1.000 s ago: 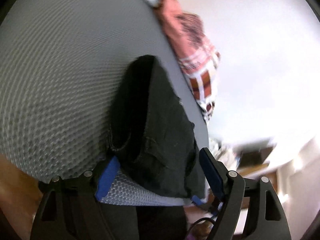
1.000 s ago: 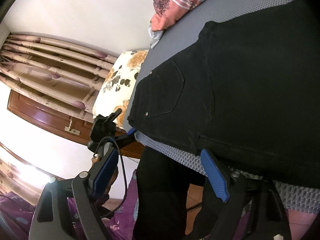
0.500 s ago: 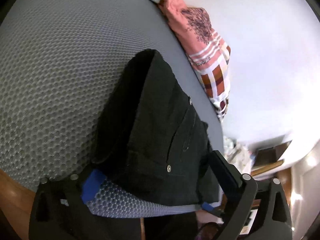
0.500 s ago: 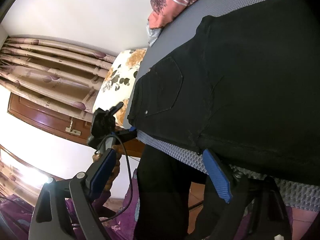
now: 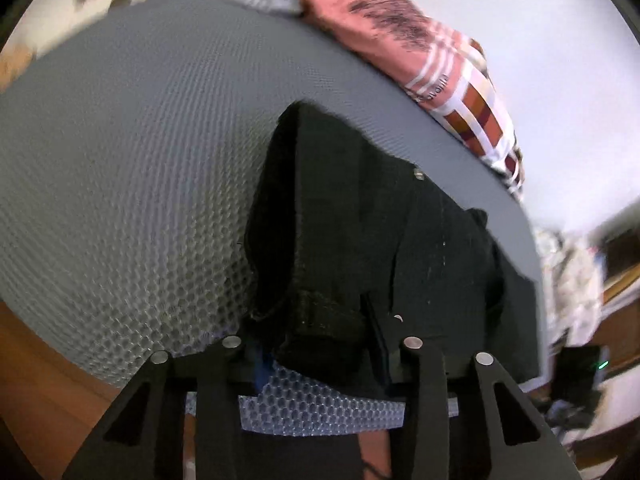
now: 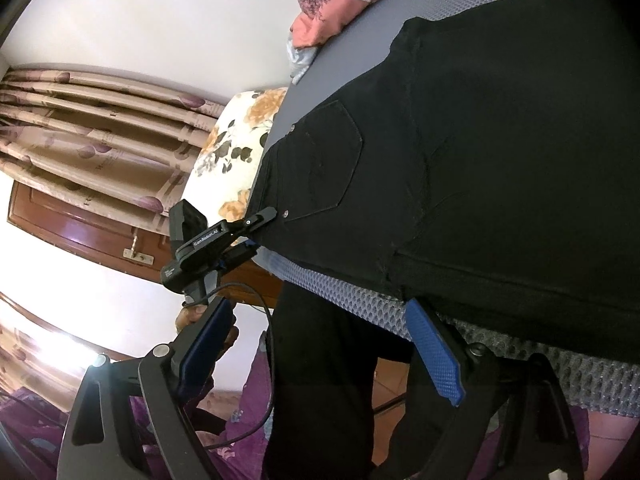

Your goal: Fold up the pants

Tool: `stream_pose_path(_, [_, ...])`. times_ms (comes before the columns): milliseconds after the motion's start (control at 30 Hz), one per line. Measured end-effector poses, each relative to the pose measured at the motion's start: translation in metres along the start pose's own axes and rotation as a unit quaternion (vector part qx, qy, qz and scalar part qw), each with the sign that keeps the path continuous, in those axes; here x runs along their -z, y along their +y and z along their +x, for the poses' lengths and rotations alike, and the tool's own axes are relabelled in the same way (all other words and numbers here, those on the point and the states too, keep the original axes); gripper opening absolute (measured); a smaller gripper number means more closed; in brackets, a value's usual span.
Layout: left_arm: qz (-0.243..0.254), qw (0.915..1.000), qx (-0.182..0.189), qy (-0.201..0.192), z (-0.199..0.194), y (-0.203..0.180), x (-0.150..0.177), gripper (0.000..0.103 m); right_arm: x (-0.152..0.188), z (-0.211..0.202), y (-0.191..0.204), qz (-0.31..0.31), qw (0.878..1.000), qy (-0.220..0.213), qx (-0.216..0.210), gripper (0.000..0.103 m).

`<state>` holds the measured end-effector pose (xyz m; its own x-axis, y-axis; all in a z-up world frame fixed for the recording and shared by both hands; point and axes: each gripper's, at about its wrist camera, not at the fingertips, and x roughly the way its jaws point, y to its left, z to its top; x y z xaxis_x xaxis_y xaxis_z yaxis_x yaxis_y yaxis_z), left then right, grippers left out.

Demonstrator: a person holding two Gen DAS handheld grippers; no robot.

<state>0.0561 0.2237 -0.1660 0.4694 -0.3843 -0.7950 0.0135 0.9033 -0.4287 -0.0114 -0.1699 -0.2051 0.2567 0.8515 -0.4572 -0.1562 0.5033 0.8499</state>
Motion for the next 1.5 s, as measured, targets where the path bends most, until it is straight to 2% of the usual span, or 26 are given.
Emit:
stream_pose_path(100, [0.061,0.9967,-0.042,-0.033,-0.01,-0.029,0.002,0.034,0.0,0.0,-0.001,0.002,1.0,-0.001,-0.001,0.087])
stream_pose_path(233, [0.101,0.9907,-0.072,-0.055,-0.017,-0.051,0.005,0.034,-0.001,0.0,-0.002,0.003,1.0,-0.001,0.0,0.087])
stream_pose_path(500, [0.112,0.9879,-0.091,-0.057,-0.018,-0.057,0.007,0.034,-0.001,0.0,-0.003,0.002,1.0,-0.001,0.0,0.087])
stream_pose_path(1067, [0.155,0.9759,-0.132,-0.078,-0.022,-0.082,0.016,0.034,-0.003,0.003,0.0,-0.016,1.0,0.002,0.016,0.087])
stream_pose_path(1500, [0.173,0.9701,-0.138,-0.1,-0.032,-0.103,0.02,0.034,-0.005,-0.007,0.005,-0.037,0.999,-0.022,0.029,0.087])
